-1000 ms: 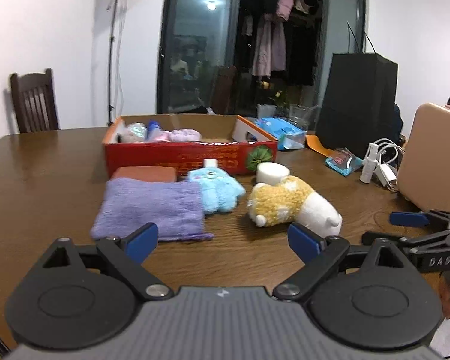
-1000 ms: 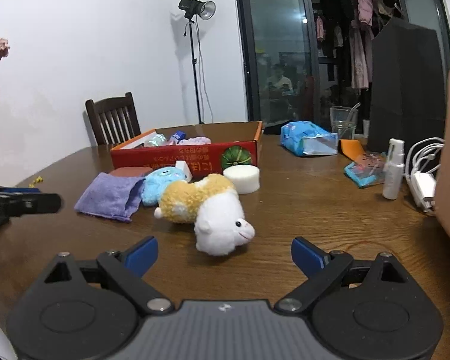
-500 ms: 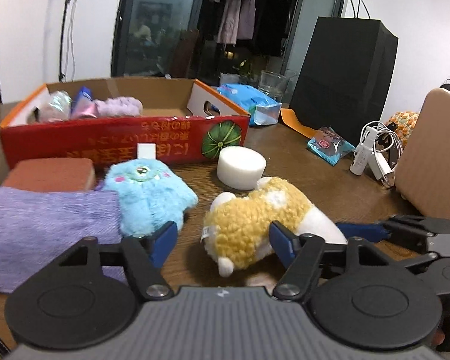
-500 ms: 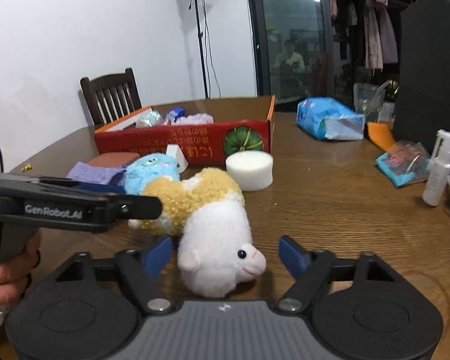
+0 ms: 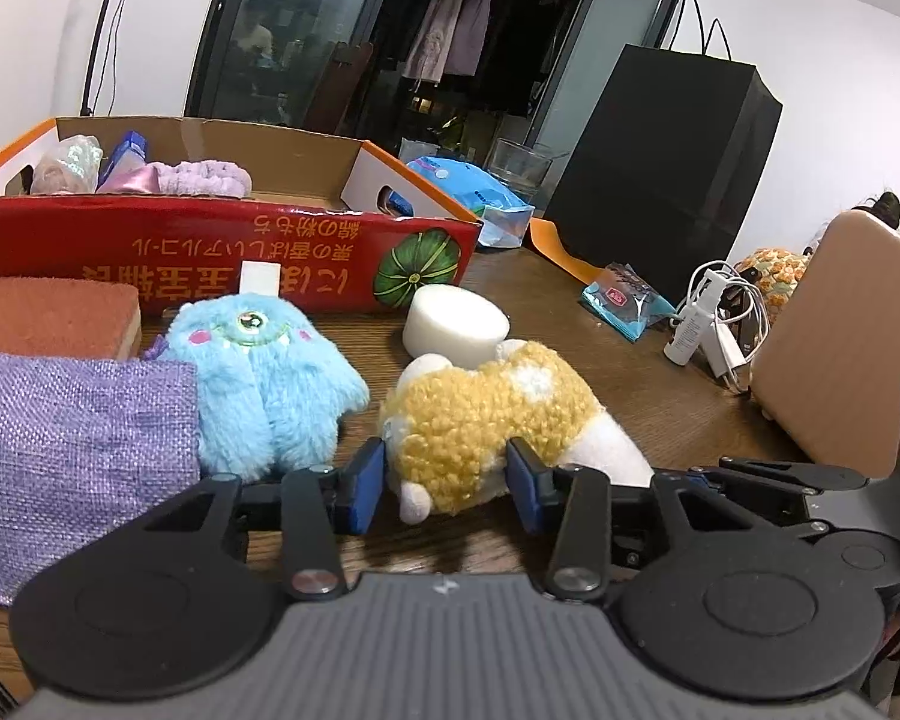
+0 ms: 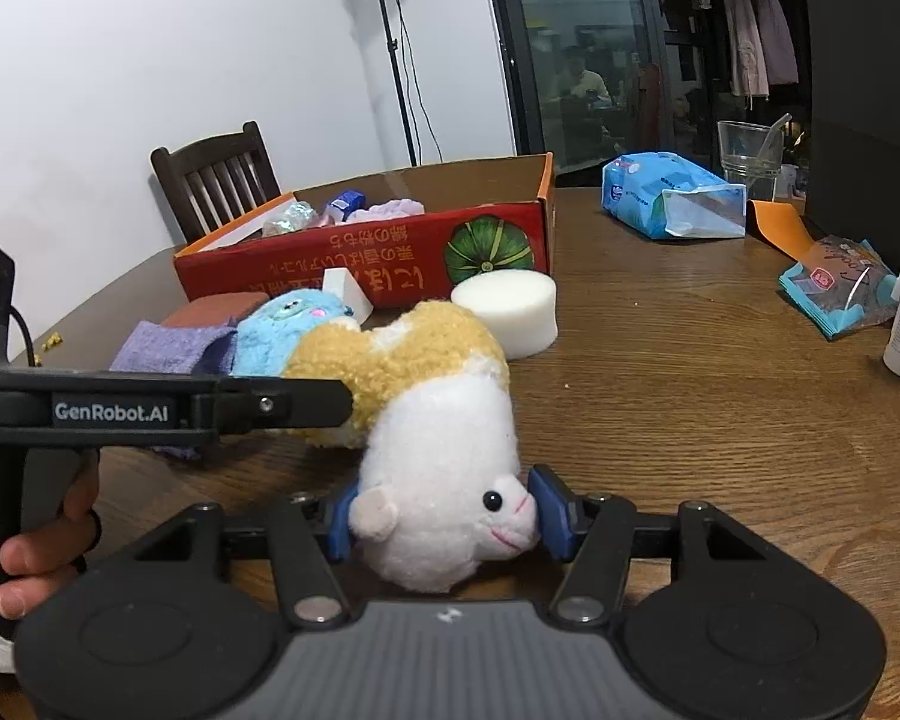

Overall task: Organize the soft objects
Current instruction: 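Move the right gripper to the plush lamb and close on its body, then carry the plush lamb over the cardboard box with the right gripper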

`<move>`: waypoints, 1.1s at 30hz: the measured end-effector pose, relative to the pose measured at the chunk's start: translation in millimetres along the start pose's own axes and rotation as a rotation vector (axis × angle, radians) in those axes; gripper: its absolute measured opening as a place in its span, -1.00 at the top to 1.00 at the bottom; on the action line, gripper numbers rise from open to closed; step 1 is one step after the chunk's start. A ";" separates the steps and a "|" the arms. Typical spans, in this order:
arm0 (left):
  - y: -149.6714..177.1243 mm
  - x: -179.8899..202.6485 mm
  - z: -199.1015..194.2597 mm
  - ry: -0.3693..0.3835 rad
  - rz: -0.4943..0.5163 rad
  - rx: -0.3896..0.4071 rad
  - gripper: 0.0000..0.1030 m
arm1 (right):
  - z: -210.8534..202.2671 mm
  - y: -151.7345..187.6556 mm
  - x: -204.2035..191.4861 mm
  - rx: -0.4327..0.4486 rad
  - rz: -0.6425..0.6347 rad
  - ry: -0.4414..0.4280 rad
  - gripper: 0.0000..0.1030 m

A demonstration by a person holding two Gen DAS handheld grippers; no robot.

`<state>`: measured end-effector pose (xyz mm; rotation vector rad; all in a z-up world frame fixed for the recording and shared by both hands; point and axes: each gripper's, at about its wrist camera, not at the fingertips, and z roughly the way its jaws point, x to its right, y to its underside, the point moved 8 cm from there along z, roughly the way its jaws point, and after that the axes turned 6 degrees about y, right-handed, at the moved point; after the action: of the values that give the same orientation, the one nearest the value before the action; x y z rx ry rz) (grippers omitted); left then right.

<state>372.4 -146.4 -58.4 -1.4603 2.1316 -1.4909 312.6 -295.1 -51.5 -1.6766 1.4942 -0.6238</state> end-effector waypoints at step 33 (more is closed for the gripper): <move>41.6 96.4 -186.4 -0.036 0.131 0.250 0.20 | -189.3 41.1 -84.7 0.269 -0.095 -0.008 -0.04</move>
<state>185.8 -102.0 36.4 -1.2276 1.8989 -1.6014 123.4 -256.4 34.5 -1.5450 1.2676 -0.8297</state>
